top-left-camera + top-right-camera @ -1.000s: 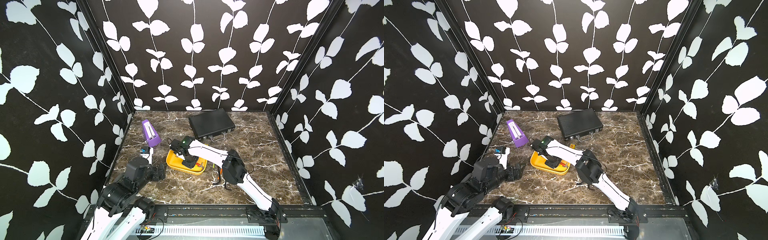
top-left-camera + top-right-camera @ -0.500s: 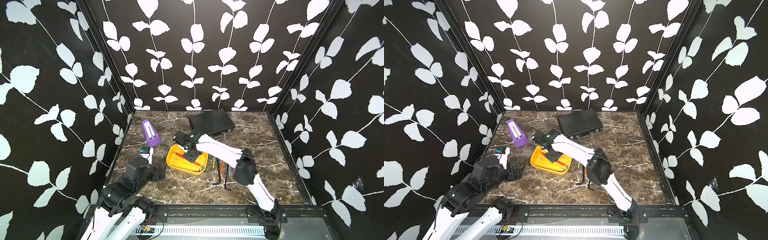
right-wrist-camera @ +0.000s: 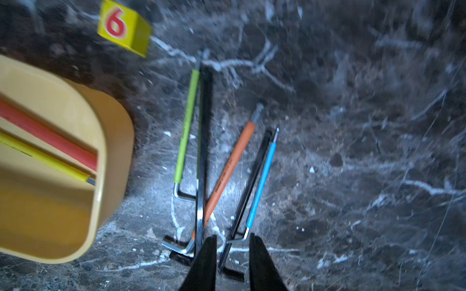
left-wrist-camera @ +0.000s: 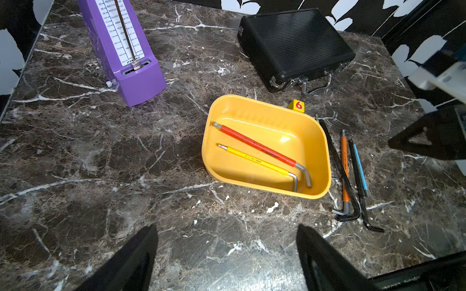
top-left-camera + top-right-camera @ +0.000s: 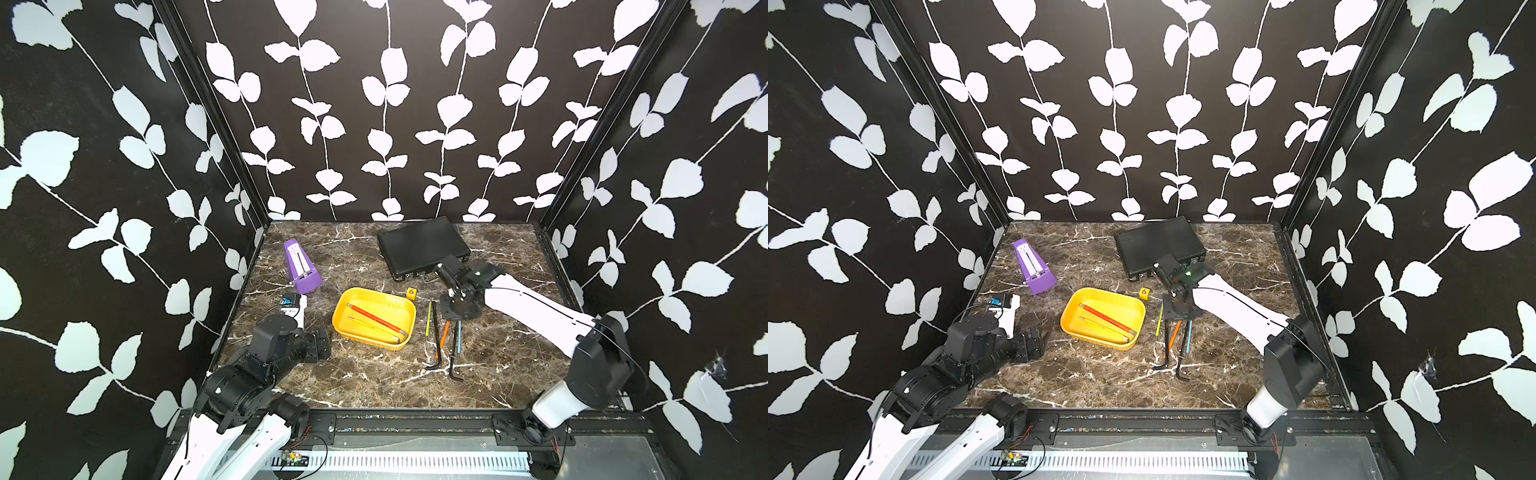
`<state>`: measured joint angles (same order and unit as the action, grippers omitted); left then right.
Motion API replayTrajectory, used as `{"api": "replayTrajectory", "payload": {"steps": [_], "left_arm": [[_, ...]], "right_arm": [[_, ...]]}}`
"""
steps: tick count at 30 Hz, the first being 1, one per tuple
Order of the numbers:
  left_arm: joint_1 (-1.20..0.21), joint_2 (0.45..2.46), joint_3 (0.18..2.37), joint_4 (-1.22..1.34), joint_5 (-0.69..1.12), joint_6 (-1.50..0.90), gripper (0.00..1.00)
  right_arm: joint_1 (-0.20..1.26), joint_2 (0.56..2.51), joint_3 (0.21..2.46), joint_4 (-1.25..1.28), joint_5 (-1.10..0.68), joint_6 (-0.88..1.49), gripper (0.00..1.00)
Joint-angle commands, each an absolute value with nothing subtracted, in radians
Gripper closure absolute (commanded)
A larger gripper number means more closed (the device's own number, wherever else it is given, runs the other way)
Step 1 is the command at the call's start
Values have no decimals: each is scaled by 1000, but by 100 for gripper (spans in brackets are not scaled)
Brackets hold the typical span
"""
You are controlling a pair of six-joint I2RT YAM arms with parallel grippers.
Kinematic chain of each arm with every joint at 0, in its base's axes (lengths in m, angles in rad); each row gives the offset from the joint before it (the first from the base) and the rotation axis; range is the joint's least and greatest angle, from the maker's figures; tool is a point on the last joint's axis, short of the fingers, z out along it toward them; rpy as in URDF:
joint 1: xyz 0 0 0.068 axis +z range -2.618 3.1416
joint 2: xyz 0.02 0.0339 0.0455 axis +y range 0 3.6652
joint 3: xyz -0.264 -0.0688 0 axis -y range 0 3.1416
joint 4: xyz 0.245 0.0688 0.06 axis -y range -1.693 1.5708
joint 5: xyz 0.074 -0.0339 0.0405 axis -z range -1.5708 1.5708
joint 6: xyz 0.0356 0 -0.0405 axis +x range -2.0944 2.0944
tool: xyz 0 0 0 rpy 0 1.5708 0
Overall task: Put the hex key on the desktop into the storage box
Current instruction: Place the Allen key in the storage box, then pick up the Allen key from the center of the board.
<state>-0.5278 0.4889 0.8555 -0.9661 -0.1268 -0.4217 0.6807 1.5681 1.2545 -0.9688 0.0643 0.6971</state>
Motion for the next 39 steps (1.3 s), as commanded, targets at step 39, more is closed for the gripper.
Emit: {"api": "replayTrajectory", "payload": {"steps": [39], "left_arm": [[-532, 489, 848, -954, -129, -423, 13]], "right_arm": [[595, 1690, 963, -774, -73, 830, 79]]}}
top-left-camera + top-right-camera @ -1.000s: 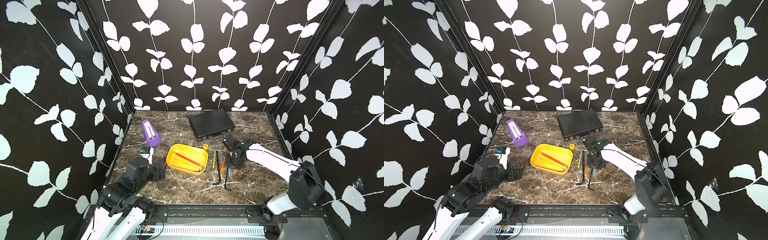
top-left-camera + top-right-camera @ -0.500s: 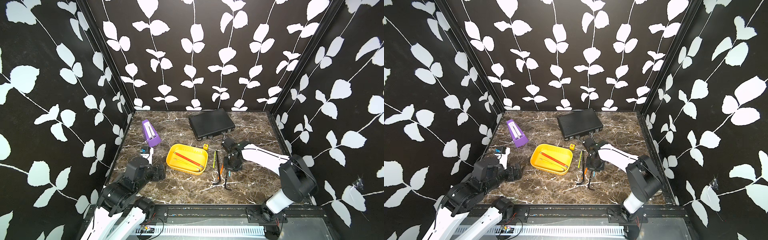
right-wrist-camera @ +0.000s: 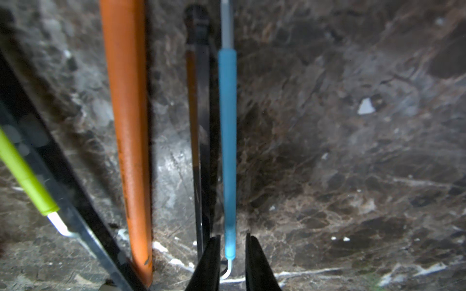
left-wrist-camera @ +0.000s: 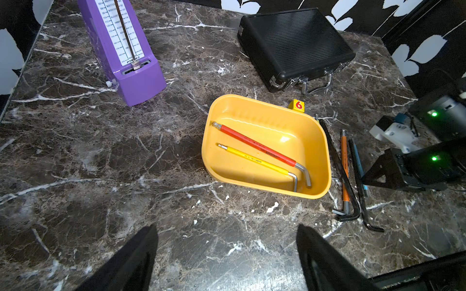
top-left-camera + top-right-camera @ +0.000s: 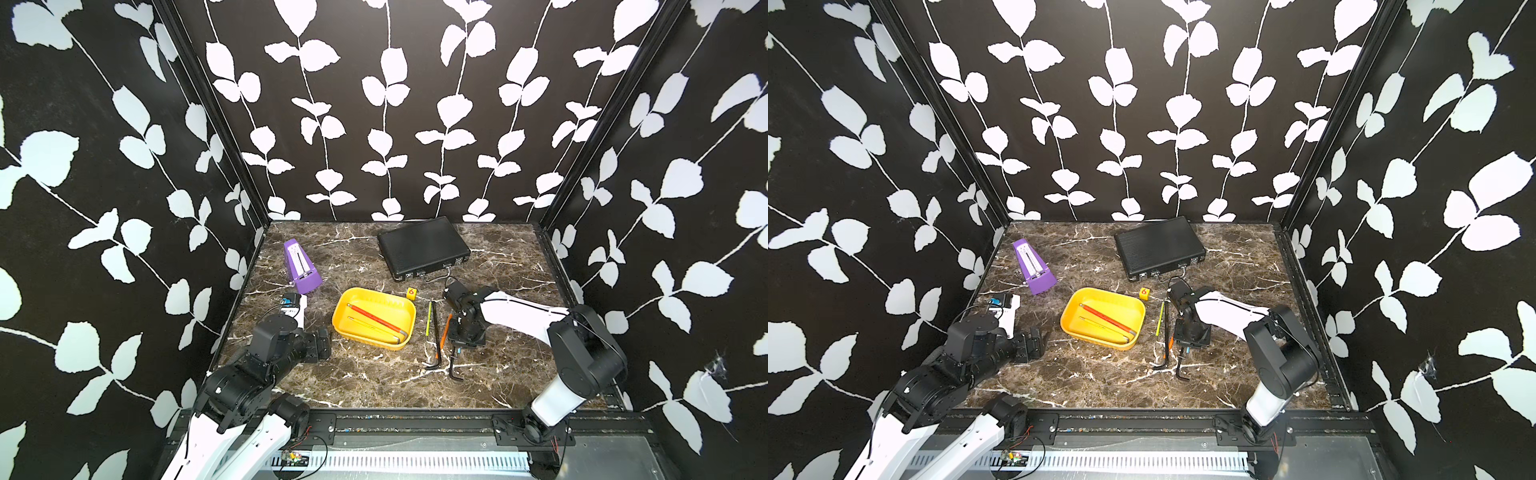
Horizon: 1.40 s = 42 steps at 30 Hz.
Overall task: Put the hex key on the desktop into the storage box
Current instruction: Pick up the Allen key from the center of the board.
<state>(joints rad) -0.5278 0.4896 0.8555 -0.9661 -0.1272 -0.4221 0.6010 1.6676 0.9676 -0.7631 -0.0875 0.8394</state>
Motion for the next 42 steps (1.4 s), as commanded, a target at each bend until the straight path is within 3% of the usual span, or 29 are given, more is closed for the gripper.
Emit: {"api": "replayTrajectory", "payload": {"steps": [1, 14, 26, 34, 42], "left_arm": [[-532, 489, 849, -954, -130, -423, 13], [-532, 491, 846, -951, -131, -422, 13], [-532, 491, 845, -951, -133, -421, 13], [-532, 494, 846, -951, -130, -422, 13], [-532, 502, 847, -951, -129, -420, 13]], "right_arm": [[595, 1696, 968, -780, -73, 827, 79], [594, 1768, 999, -810, -59, 818, 81], [594, 1819, 1007, -799, -63, 823, 88], [594, 1817, 972, -764, -39, 821, 100], [594, 1753, 1007, -813, 25, 818, 100]]}}
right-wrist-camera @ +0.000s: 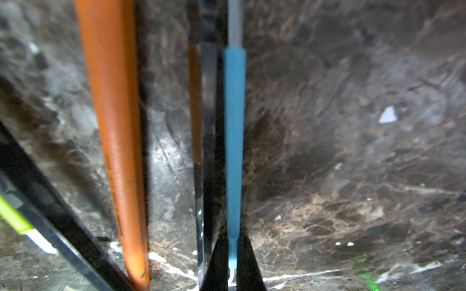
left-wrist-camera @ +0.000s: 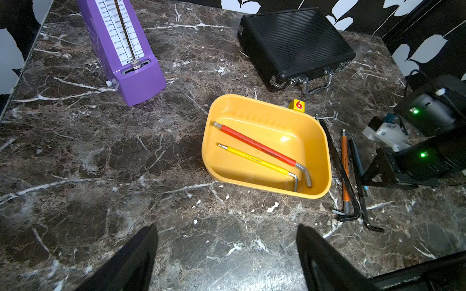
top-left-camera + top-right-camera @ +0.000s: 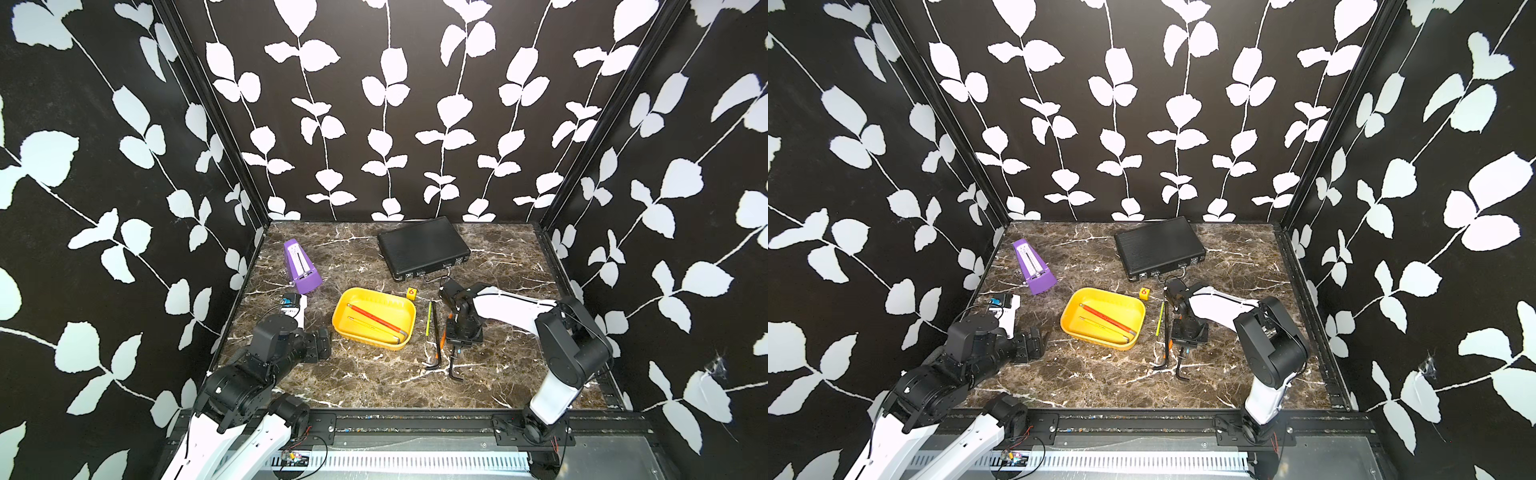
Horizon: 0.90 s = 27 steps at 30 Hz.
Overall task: Put the hex key on the desktop into the storage box
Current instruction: Pick up the Allen key from the center of the board.
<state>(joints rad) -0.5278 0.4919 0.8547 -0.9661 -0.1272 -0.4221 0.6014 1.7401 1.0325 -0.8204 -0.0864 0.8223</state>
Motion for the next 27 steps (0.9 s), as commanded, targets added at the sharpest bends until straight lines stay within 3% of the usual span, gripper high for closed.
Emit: {"api": "replayTrajectory", "payload": {"steps": [1, 17, 27], "left_arm": [[-532, 503, 847, -951, -128, -420, 13], [-532, 506, 845, -947, -123, -419, 13], [-531, 500, 844, -947, -120, -419, 13]], "right_arm": [[594, 1742, 1019, -829, 39, 814, 100], [594, 1613, 1186, -1030, 160, 734, 100], [623, 1685, 1440, -1038, 111, 523, 100]]}}
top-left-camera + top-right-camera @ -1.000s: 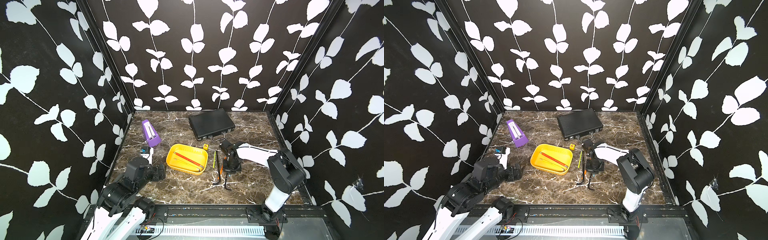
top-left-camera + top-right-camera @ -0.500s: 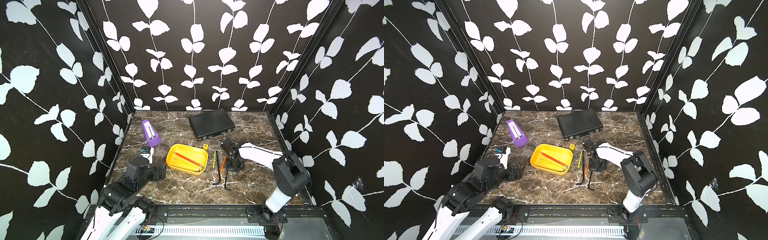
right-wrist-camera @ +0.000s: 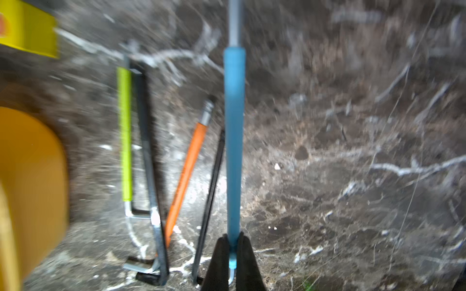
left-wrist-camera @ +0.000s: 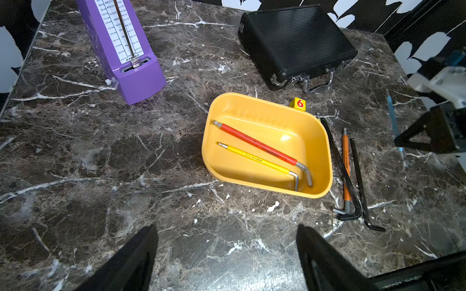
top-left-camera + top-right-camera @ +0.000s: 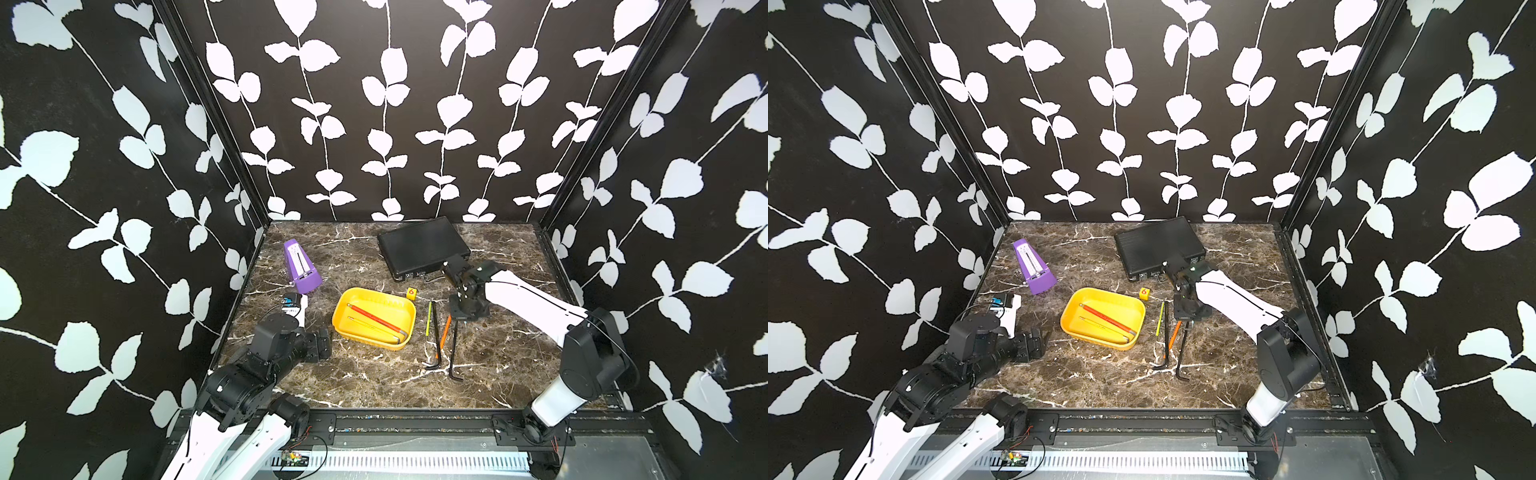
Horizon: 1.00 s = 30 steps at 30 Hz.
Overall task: Put the hex key on the desktop into the storage box
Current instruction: Pick up the Allen key from the center of the board, then place the Allen key in the storage box.
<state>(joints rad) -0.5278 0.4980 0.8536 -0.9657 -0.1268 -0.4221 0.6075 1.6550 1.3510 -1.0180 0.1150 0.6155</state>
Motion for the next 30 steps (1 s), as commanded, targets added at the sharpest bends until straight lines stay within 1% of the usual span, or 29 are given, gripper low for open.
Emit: {"api": "replayTrajectory", "payload": {"steps": [1, 8, 15, 18, 26, 30], "left_arm": [[-532, 500, 844, -946, -122, -419, 13], [-532, 497, 844, -947, -125, -419, 13], [-532, 495, 844, -948, -126, -420, 13], [-532, 495, 844, -947, -122, -419, 13], [-532, 495, 844, -945, -122, -419, 13], [-532, 492, 842, -945, -121, -419, 13]], "right_arm": [[635, 1702, 1470, -1037, 107, 496, 100], [751, 1855, 1716, -1005, 21, 303, 100], [881, 2050, 1966, -1023, -16, 148, 100], [916, 2130, 2045, -1043, -21, 113, 100], [961, 2258, 2102, -1039, -18, 100, 100], [982, 2302, 2117, -1073, 22, 77, 100]]}}
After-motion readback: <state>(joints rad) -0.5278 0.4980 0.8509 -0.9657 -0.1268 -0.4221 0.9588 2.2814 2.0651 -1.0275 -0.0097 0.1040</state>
